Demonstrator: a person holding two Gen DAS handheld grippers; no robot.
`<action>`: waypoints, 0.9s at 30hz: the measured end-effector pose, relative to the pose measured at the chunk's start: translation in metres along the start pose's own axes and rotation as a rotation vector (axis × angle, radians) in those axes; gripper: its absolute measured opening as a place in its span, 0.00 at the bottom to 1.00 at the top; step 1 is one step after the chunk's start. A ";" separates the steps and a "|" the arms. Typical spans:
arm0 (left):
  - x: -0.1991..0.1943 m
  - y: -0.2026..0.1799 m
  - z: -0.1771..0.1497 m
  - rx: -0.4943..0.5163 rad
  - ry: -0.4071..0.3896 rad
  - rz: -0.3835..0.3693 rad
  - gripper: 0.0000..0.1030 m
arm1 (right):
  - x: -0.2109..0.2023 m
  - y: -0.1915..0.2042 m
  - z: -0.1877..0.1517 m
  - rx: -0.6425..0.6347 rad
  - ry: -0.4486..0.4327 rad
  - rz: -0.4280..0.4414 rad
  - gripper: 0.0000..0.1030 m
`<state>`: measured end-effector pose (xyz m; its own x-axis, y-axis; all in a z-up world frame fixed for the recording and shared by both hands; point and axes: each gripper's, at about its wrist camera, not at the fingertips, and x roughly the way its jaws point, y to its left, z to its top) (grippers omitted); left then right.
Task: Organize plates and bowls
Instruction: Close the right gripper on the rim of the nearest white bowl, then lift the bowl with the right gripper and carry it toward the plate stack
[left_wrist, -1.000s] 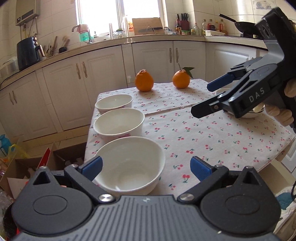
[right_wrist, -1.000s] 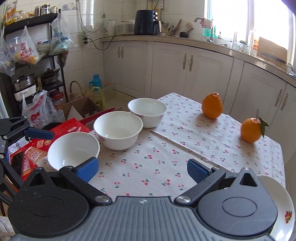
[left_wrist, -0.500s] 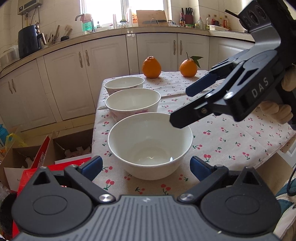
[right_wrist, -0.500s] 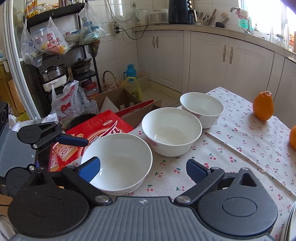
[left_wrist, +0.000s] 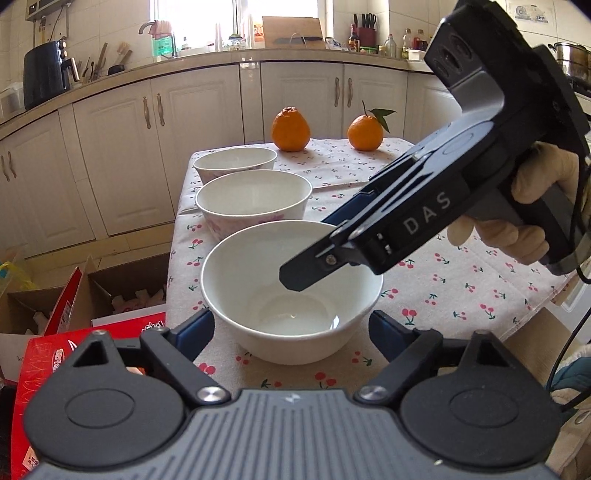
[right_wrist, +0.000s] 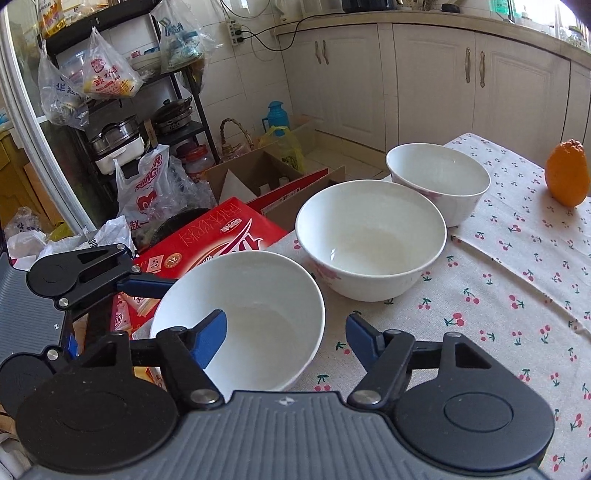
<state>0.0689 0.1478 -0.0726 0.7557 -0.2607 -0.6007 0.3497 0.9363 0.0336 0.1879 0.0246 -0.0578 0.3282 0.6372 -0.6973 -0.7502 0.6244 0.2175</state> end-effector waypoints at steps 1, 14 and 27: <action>0.000 0.000 0.001 0.000 0.000 -0.002 0.83 | 0.001 0.000 0.000 0.005 -0.001 0.008 0.70; 0.001 0.000 0.005 0.007 0.017 -0.012 0.83 | -0.004 0.002 0.000 0.028 -0.014 0.051 0.63; 0.011 -0.032 0.030 0.085 -0.001 -0.096 0.83 | -0.054 -0.018 -0.021 0.078 -0.085 -0.043 0.63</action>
<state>0.0826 0.1076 -0.0564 0.7171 -0.3480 -0.6039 0.4659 0.8837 0.0440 0.1714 -0.0310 -0.0382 0.4095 0.6428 -0.6474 -0.6883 0.6834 0.2432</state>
